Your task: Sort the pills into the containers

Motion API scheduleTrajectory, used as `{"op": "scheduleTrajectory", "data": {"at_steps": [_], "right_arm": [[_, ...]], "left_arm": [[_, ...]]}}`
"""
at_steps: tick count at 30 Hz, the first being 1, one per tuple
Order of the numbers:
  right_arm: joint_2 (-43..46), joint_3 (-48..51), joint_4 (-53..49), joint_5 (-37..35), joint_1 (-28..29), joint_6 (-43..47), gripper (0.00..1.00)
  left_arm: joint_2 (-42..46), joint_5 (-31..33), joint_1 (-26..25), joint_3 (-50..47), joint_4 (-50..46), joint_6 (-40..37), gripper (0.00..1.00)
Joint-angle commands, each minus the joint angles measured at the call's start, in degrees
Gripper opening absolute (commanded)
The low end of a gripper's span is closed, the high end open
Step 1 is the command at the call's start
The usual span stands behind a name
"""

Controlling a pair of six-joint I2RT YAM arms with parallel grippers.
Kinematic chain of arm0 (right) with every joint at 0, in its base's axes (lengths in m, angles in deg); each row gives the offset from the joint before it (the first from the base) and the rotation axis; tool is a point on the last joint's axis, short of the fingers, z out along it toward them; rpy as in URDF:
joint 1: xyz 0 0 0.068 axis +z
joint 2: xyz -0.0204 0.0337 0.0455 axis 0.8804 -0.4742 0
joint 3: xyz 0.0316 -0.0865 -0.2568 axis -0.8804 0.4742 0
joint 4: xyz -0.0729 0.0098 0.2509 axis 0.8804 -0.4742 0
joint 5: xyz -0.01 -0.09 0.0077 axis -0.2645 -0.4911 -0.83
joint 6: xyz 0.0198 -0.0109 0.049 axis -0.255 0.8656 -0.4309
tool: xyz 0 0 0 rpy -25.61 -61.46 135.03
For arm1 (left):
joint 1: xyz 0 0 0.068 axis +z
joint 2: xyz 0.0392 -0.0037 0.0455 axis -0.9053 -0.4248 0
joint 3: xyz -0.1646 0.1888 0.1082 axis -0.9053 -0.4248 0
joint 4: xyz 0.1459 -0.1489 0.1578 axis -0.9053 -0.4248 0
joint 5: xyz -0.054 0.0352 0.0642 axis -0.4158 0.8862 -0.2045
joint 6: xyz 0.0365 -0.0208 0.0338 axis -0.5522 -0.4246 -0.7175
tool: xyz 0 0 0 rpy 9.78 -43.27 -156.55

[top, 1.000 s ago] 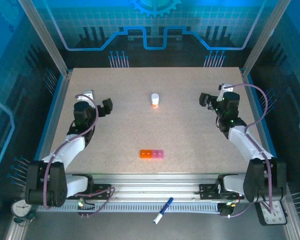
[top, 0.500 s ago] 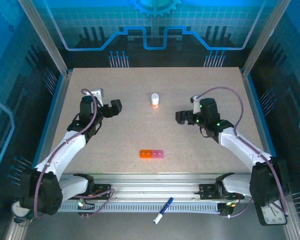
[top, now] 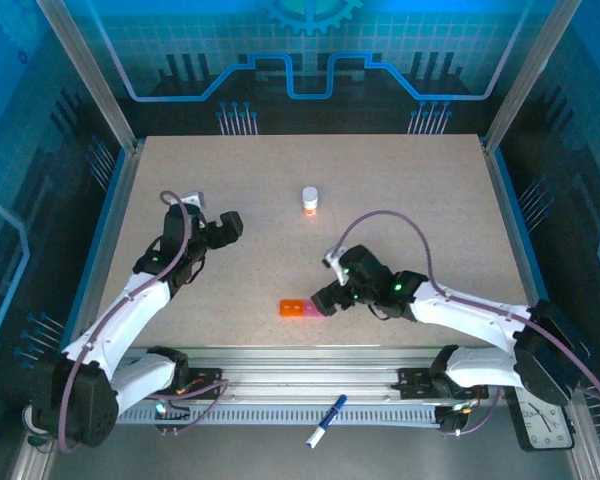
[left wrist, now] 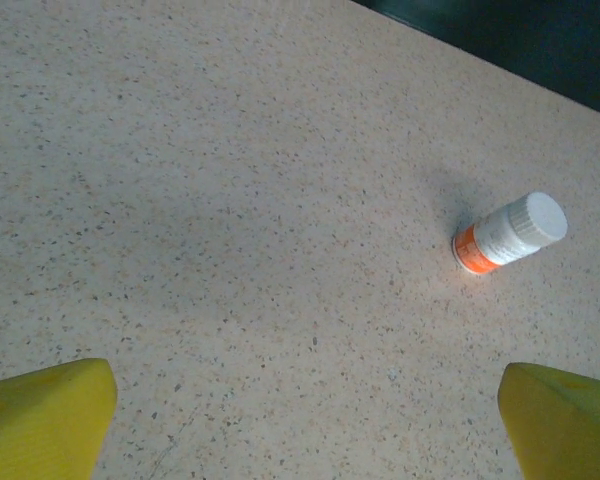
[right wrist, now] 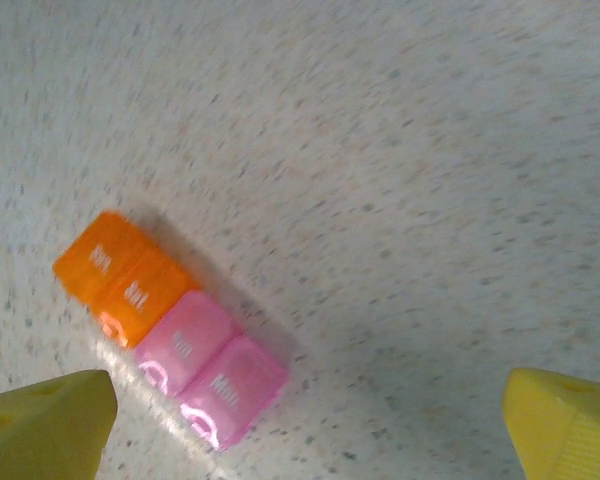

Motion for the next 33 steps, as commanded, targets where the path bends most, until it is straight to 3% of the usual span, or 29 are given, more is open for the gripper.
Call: {"op": "scheduleTrajectory", "data": {"at_steps": [1,9,19,25,33], "right_arm": [[-3.8,-1.3,-2.5,-4.8,4.3,3.2,1.0],[-14.1,-6.8,-1.1,-8.9,10.5,9.1,1.0],[-22.3,-11.2,0.8,-10.8,11.3,12.0,1.0],[-26.4,-14.4,1.2,-11.8,9.3,12.2,1.0],[-27.2,-16.3,2.6,-9.6,2.5,9.6,1.0]], "left_arm": [[1.1,1.6,-0.3,-1.2,0.2,2.6,0.99],[-0.7,-1.0,-0.3,-0.7,1.6,3.4,0.99],[-1.3,-1.0,-0.3,-0.6,1.8,3.5,0.99],[-1.7,-1.3,-0.3,-0.3,1.9,3.7,0.99],[-1.6,-1.8,-0.3,-0.6,1.9,3.8,0.99]]}}
